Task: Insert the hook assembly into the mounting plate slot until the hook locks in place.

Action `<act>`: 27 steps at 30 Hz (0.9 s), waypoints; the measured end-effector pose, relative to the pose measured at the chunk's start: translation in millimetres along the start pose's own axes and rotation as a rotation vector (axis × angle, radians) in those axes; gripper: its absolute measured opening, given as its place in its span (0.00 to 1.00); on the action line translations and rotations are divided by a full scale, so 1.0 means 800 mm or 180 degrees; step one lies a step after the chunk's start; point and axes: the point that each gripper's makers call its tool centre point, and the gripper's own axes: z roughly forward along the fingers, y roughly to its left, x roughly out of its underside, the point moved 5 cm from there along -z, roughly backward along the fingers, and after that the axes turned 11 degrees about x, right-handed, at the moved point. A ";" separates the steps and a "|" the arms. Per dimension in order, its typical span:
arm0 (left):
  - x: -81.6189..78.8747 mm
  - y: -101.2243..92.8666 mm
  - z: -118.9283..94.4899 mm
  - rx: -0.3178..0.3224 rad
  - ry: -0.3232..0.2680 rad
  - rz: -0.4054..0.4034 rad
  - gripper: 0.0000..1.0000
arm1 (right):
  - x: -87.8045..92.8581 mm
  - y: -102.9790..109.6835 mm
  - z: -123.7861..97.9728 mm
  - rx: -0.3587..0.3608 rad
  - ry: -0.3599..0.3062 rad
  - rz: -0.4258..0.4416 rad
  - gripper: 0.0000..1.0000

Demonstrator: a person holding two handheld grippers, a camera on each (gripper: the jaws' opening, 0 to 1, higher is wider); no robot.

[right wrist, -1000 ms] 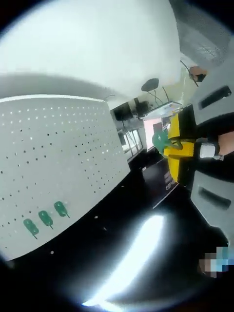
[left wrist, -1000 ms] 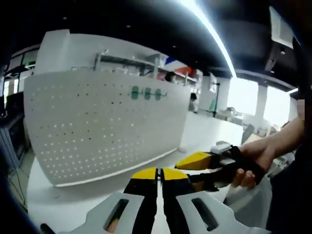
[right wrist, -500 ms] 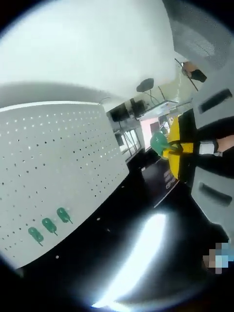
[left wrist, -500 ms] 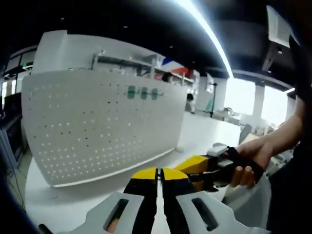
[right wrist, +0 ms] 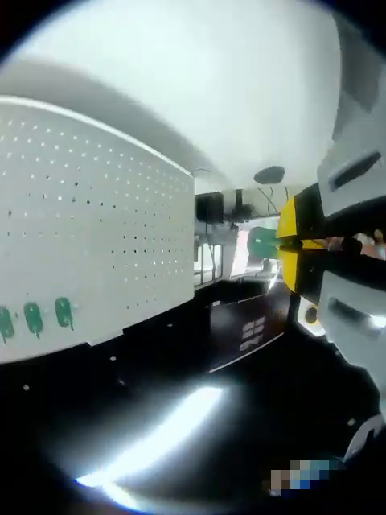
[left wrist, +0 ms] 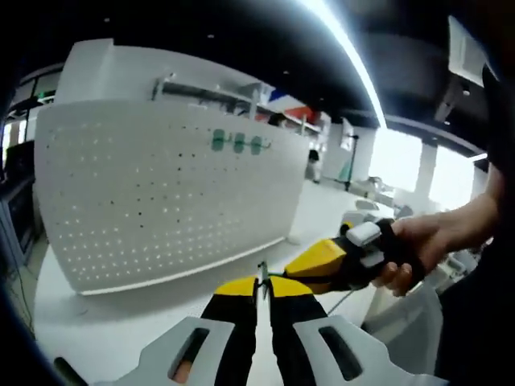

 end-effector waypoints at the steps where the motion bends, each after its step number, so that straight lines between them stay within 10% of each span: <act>1: 0.006 0.001 -0.001 -0.0018 0.0115 -0.0074 0.09 | -0.002 0.002 0.000 0.0023 -0.0025 -0.0080 0.00; 4: 0.008 0.000 0.000 -0.0050 0.0147 -0.0009 0.27 | -0.009 0.010 -0.004 0.0236 -0.0041 -0.0800 0.00; 12: 0.014 -0.001 0.002 -0.0114 0.0369 -0.0083 0.27 | -0.005 0.022 -0.010 0.0957 0.0127 -0.3050 0.00; 27: 0.009 -0.012 0.007 0.0002 0.0290 -0.0271 0.05 | 0.017 0.037 -0.003 0.0935 0.0176 -0.3627 0.00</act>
